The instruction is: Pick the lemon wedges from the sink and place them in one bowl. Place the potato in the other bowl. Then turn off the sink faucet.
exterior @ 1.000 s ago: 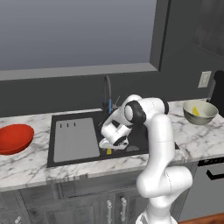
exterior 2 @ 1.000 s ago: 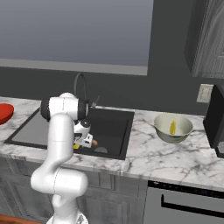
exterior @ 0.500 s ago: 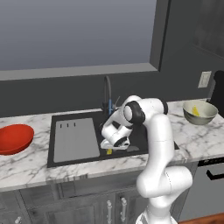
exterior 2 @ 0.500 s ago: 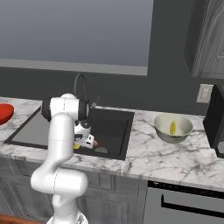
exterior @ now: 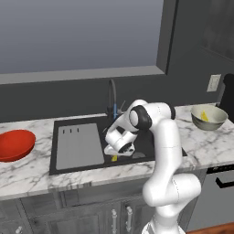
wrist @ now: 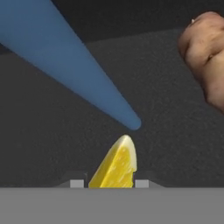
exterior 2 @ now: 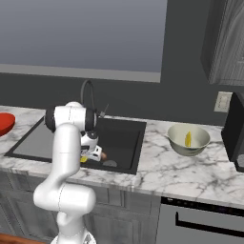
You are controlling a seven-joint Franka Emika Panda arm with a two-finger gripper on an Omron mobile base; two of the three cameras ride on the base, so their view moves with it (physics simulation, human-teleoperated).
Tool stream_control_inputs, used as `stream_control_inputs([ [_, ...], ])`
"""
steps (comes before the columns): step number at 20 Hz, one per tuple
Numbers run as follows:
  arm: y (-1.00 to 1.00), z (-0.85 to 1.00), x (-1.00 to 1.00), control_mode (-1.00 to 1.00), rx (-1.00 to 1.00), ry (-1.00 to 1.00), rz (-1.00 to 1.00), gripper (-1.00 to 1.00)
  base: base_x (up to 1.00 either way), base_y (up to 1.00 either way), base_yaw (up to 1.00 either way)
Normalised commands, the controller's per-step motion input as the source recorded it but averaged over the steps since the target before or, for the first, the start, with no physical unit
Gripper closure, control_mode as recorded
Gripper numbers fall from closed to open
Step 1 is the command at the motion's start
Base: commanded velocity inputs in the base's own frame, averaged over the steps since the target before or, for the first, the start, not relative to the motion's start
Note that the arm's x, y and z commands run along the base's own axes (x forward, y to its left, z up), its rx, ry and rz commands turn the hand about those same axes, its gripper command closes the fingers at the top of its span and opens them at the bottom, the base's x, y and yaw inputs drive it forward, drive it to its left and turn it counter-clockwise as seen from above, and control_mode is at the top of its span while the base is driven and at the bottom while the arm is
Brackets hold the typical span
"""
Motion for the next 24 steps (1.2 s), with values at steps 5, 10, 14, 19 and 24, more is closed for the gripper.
stream_control_inputs([
  [5,0.0,0.32,-0.06,-1.0,0.0,0.0,0.0,1.0,0.0,0.0,0.0],
  [10,-0.03,0.53,-0.05,-1.0,0.0,0.0,0.0,1.0,0.0,0.0,0.0],
  [14,-0.19,0.54,0.0,-1.0,0.0,0.0,0.0,1.0,0.0,0.0,0.0],
  [19,-0.27,0.63,0.0,-1.0,0.0,0.0,0.0,1.0,0.0,0.0,0.0],
  [24,-0.25,0.75,0.0,-1.0,0.0,0.0,0.0,1.0,0.0,0.0,0.0],
])
